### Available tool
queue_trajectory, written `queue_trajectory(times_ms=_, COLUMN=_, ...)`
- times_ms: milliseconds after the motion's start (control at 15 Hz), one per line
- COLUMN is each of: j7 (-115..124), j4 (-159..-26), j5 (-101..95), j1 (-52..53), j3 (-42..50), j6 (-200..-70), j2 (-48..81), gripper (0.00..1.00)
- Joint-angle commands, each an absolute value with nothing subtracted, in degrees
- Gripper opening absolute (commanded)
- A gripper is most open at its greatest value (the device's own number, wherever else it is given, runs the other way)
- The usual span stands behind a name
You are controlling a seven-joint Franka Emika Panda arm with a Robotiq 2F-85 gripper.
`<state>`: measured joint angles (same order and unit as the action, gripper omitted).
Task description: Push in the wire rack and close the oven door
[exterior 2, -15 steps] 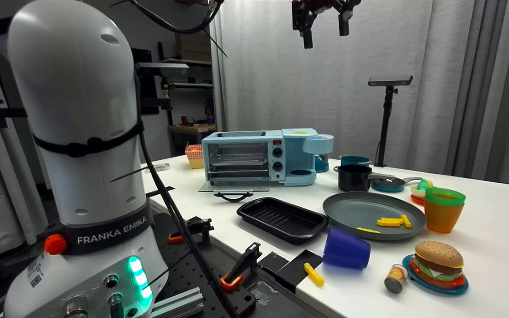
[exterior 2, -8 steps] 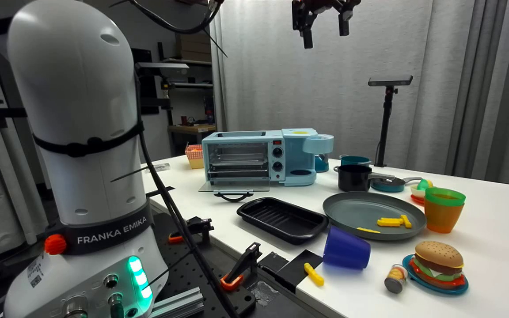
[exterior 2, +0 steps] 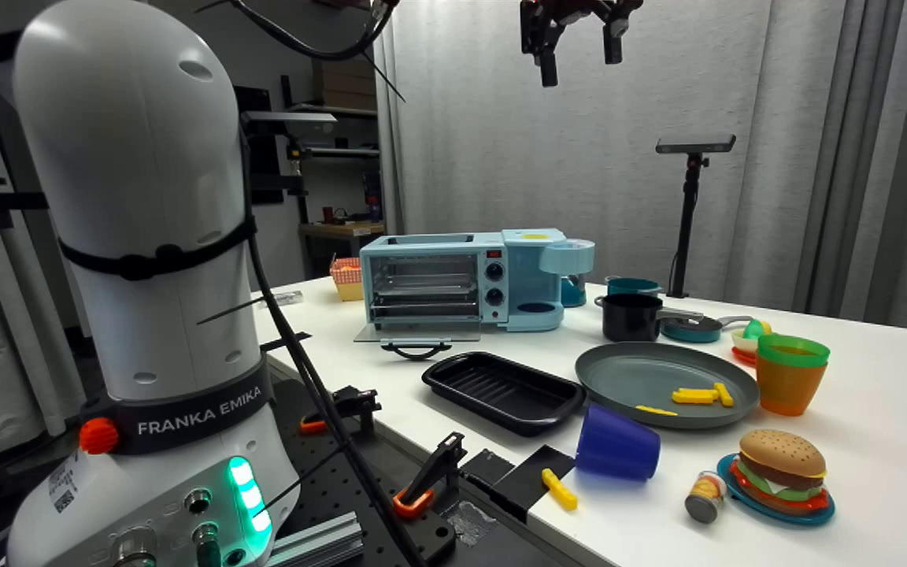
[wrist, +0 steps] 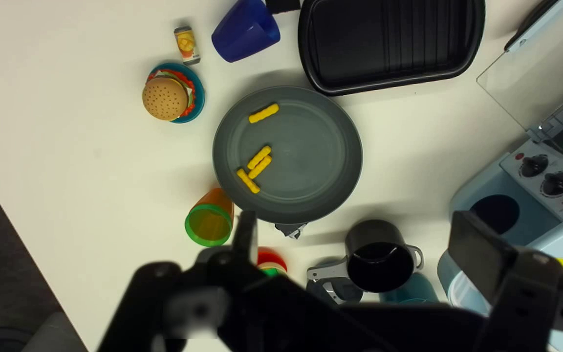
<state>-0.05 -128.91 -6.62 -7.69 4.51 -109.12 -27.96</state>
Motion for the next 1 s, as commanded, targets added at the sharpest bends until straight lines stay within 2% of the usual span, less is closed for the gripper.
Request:
queue_trajectory(times_ms=0, j7=0.08, j4=-128.79, j5=-6.78, j1=-7.3, j3=4.83, j6=-108.99, j2=-27.93, gripper=1.0)
queue_trajectory(times_ms=733, j7=-0.47, j4=-130.91, j5=-6.57, j1=-7.31, j3=5.21, j6=-109.25, j2=-28.88, gripper=1.0)
queue_trajectory(times_ms=800, j7=-0.61, j4=-131.25, j5=-6.57, j1=-7.3, j3=5.26, j6=-109.24, j2=-29.02, gripper=0.83)
queue_trajectory(times_ms=933, j7=-0.8, j4=-132.14, j5=-6.54, j1=-7.31, j3=5.37, j6=-109.3, j2=-29.28, gripper=0.68)
